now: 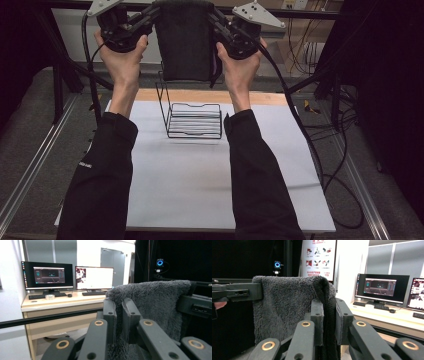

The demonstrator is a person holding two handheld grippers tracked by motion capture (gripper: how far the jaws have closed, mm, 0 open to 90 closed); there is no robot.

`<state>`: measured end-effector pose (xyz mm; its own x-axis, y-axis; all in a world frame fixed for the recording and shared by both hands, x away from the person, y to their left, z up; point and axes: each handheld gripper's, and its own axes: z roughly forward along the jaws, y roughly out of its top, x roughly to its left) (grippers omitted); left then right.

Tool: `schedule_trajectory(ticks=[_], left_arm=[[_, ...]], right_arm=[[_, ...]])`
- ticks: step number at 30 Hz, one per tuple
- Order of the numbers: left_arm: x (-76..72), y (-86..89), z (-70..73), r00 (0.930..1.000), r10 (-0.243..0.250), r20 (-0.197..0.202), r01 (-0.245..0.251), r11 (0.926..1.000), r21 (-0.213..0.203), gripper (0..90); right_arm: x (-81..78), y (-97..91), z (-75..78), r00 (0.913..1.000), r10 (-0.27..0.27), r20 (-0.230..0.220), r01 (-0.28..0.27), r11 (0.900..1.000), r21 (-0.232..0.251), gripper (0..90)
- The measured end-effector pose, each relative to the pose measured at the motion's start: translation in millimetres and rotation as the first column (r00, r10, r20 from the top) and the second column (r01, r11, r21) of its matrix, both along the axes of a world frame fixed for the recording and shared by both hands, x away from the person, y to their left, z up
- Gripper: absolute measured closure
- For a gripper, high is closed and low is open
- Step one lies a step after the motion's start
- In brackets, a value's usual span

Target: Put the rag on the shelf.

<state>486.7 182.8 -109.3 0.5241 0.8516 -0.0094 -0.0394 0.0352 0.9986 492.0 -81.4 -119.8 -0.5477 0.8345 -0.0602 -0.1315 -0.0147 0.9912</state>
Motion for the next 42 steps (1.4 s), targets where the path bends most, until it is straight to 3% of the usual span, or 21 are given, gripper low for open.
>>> schedule_trajectory(ticks=[8, 11, 14, 20, 25, 28, 42], left_arm=[[11.0, 1.8, -15.0, 0.9998, 0.004, -0.021, -0.004, 1.0, 0.0, 82.2], [12.4, 2.9, -18.2, 0.9997, -0.006, -0.022, 0.006, 1.0, -0.002, 82.1], [11.8, 3.0, -20.9, 0.9999, 0.005, -0.012, -0.005, 0.9996, 0.026, 82.2], [13.0, 7.0, -30.4, 0.9995, -0.006, -0.03, 0.007, 0.9992, 0.04, 82.2], [14.9, 4.9, -39.3, 0.999, -0.007, -0.045, 0.01, 0.9969, 0.078, 82.1], [16.3, 5.2, -46.5, 0.9986, -0.019, -0.049, 0.023, 0.9965, 0.081, 82.2], [8.3, 10.0, -69.2, 0.9961, -0.063, -0.062, 0.069, 0.9932, 0.093, 82.2]], right_arm=[[10.3, 2.7, -6.8, 0.9998, -0.018, -0.012, 0.017, 0.9985, -0.051, 79.8], [13.5, 0.9, -10.6, 0.9995, -0.016, -0.027, 0.015, 0.999, -0.043, 79.8], [12.8, 2.3, -13.6, 0.9993, -0.011, -0.037, 0.01, 0.9992, -0.038, 79.8], [12.7, 4.2, -19.4, 0.9986, -0.014, -0.05, 0.01, 0.9974, -0.071, 79.8], [16.7, 2.3, -32.8, 0.9961, -0.015, -0.087, 0.007, 0.996, -0.09, 79.7], [18.3, 0.6, -41.6, 0.9951, -0.012, -0.098, 0.003, 0.9958, -0.091, 79.7], [13.3, -4.7, -63.6, 0.9921, 0.02, -0.124, -0.034, 0.9934, -0.11, 79.6]])
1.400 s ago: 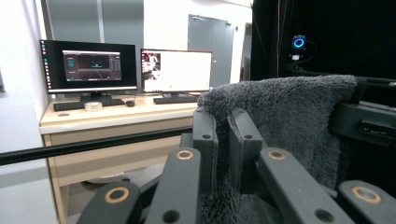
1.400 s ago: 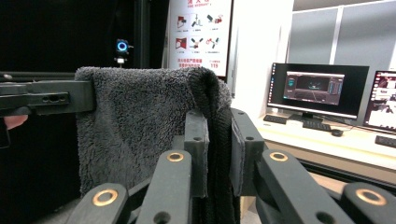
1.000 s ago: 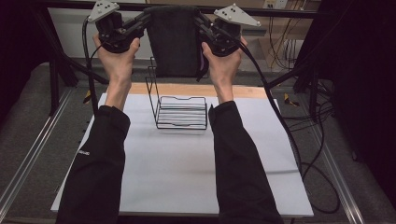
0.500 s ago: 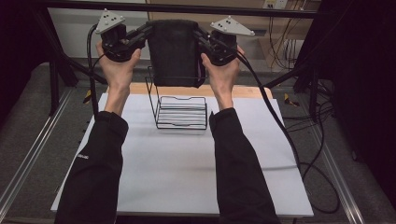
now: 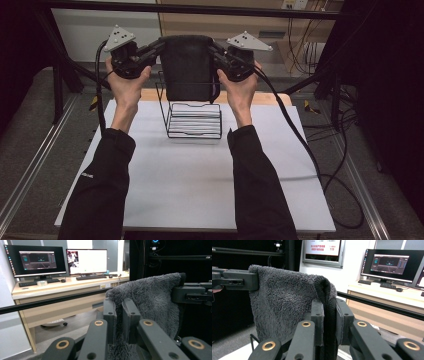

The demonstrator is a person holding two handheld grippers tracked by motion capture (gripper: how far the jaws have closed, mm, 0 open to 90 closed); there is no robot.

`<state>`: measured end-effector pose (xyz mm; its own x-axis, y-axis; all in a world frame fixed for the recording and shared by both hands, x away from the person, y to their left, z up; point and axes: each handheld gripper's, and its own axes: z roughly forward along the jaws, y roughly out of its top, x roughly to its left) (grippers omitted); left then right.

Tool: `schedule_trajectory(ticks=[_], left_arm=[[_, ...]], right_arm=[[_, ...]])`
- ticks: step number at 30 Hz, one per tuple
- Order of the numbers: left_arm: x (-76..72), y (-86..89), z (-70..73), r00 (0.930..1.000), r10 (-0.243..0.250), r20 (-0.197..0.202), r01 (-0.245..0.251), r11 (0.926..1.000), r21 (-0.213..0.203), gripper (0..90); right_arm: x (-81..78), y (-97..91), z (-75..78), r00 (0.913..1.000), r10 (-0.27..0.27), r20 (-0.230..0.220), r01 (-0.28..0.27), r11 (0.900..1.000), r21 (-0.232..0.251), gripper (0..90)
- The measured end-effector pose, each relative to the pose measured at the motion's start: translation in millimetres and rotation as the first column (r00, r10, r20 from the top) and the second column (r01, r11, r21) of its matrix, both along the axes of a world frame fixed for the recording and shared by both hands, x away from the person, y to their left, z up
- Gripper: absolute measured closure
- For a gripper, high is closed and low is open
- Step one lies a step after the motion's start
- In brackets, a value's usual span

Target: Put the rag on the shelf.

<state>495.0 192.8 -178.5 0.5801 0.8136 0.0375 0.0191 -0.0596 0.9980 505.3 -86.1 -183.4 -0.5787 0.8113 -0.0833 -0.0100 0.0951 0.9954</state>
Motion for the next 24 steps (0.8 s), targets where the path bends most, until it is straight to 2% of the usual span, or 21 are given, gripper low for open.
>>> schedule_trajectory(ticks=[5, 9, 13, 24], left_arm=[[-1.8, 1.7, -4.8, 1.0, -0.006, -0.003, 0.006, 1.0, -0.002, 82.2], [-5.2, 2.3, -6.1, 1.0, -0.003, 0.008, 0.003, 0.9997, 0.023, 82.2], [-8.6, 2.7, -8.2, 0.9999, -0.01, 0.013, 0.009, 0.9995, 0.031, 82.2], [-13.7, 6.5, -15.6, 0.9997, -0.023, 0.009, 0.023, 0.9995, 0.02, 82.2]], right_arm=[[-3.3, 0.1, -2.9, 0.9999, 0.01, 0.002, -0.01, 0.9999, -0.014, 79.5], [-5.1, -0.8, -5.9, 0.9999, 0.016, 0.003, -0.016, 0.9997, -0.019, 79.5], [-8.5, -2.0, -8.0, 0.9996, 0.026, 0.008, -0.025, 0.9994, -0.022, 79.4], [-17.4, -1.2, -12.2, 0.999, 0.04, 0.019, -0.039, 0.9983, -0.044, 79.3]])
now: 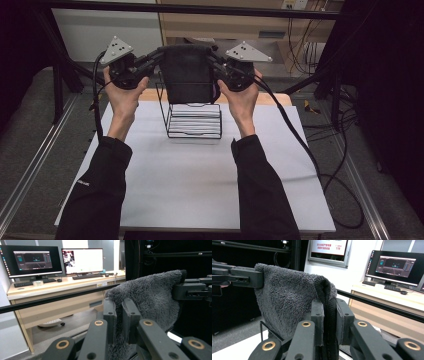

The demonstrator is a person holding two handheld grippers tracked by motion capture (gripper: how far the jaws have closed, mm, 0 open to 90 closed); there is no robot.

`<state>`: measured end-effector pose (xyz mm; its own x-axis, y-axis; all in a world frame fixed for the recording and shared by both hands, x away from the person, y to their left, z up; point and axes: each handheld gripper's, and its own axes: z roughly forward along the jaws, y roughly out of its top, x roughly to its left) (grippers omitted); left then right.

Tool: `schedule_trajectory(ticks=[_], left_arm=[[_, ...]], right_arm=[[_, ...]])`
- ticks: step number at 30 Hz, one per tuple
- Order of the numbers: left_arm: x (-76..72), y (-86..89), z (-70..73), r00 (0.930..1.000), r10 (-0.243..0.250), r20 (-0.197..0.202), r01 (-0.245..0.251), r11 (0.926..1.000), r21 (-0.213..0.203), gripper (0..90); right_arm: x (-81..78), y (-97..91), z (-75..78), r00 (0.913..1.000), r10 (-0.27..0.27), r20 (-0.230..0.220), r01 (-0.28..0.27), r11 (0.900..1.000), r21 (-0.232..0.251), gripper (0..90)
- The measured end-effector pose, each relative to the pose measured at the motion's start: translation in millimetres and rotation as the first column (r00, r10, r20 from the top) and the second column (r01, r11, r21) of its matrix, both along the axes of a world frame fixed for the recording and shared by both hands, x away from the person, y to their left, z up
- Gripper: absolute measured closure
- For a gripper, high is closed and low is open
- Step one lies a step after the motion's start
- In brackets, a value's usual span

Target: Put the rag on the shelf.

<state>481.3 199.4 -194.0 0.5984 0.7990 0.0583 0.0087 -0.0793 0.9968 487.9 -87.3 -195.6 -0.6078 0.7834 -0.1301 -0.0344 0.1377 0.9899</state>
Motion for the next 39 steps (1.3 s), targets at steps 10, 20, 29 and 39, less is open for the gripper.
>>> schedule_trajectory(ticks=[10, 20, 29, 39], left_arm=[[-7.6, 1.7, -4.0, 0.9999, -0.015, 0.006, 0.015, 0.9999, 0.006, 82.2], [-14.3, 0.7, -8.7, 0.9997, -0.022, 0.013, 0.022, 0.9993, 0.03, 82.2], [-19.2, 2.1, -15.4, 0.9994, -0.033, 0.011, 0.032, 0.9983, 0.049, 82.2], [-24.6, 0.3, -27.6, 0.9991, -0.04, -0.018, 0.041, 0.9974, 0.06, 81.9]], right_arm=[[-6.9, 0.7, -2.5, 0.9999, 0.008, 0.009, -0.008, 0.9999, -0.011, 79.3], [-11.0, -1.5, -9.0, 0.9998, 0.021, 0.003, -0.021, 0.9996, -0.019, 79.2], [-16.2, -2.6, -16.8, 0.9993, 0.036, -0.004, -0.036, 0.9989, -0.028, 78.9], [-20.1, -3.8, -29.5, 0.999, 0.04, -0.02, -0.041, 0.9976, -0.055, 78.5]])
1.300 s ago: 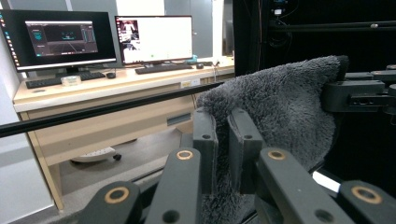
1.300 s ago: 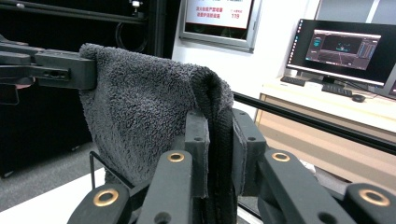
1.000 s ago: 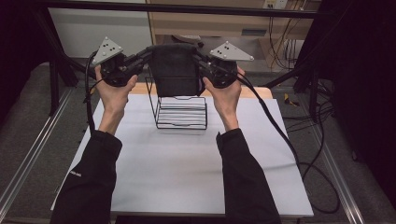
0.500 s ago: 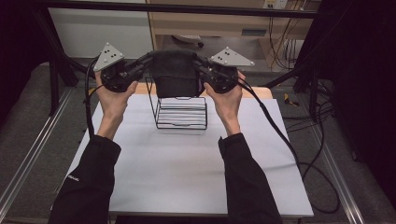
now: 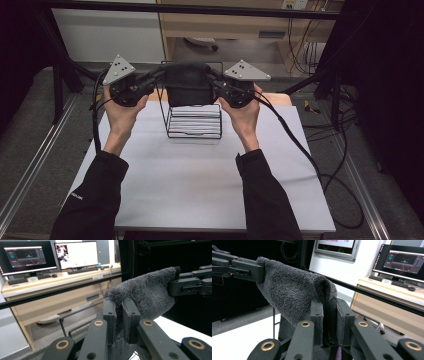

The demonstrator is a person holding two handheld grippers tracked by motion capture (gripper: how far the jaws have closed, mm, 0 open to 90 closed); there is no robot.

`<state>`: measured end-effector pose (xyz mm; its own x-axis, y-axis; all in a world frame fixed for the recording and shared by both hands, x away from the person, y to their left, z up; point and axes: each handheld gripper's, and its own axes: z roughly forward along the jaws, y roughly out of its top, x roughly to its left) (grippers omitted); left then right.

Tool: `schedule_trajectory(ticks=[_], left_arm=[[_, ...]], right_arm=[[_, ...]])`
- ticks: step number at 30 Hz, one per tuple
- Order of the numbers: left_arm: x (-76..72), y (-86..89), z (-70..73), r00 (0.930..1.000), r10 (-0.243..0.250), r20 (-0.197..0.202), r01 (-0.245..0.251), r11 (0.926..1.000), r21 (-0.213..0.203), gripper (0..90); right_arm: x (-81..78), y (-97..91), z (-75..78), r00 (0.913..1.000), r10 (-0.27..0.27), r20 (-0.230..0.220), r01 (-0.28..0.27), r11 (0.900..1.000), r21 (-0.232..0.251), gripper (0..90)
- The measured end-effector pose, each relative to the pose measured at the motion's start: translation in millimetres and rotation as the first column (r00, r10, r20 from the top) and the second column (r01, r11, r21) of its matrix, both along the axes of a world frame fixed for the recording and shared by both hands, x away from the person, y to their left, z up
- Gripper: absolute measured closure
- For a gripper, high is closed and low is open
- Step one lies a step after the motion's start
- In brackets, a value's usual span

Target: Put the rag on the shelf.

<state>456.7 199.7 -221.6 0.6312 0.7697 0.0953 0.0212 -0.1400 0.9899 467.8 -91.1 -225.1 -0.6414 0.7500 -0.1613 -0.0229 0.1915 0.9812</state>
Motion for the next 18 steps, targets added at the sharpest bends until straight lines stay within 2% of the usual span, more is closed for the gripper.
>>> schedule_trajectory(ticks=[9, 18], left_arm=[[-6.4, 1.2, -9.5, 0.9995, -0.01, -0.031, 0.011, 0.9997, 0.021, 81.5], [-11.0, 2.5, -18.1, 0.9963, -0.015, -0.085, 0.019, 0.9991, 0.038, 80.6]], right_arm=[[-5.9, 0.1, -8.4, 0.9998, 0.007, -0.019, -0.008, 0.9999, -0.009, 77.7], [-10.5, 1.1, -12.6, 0.9983, 0.007, -0.057, -0.009, 0.9996, -0.026, 76.6]])
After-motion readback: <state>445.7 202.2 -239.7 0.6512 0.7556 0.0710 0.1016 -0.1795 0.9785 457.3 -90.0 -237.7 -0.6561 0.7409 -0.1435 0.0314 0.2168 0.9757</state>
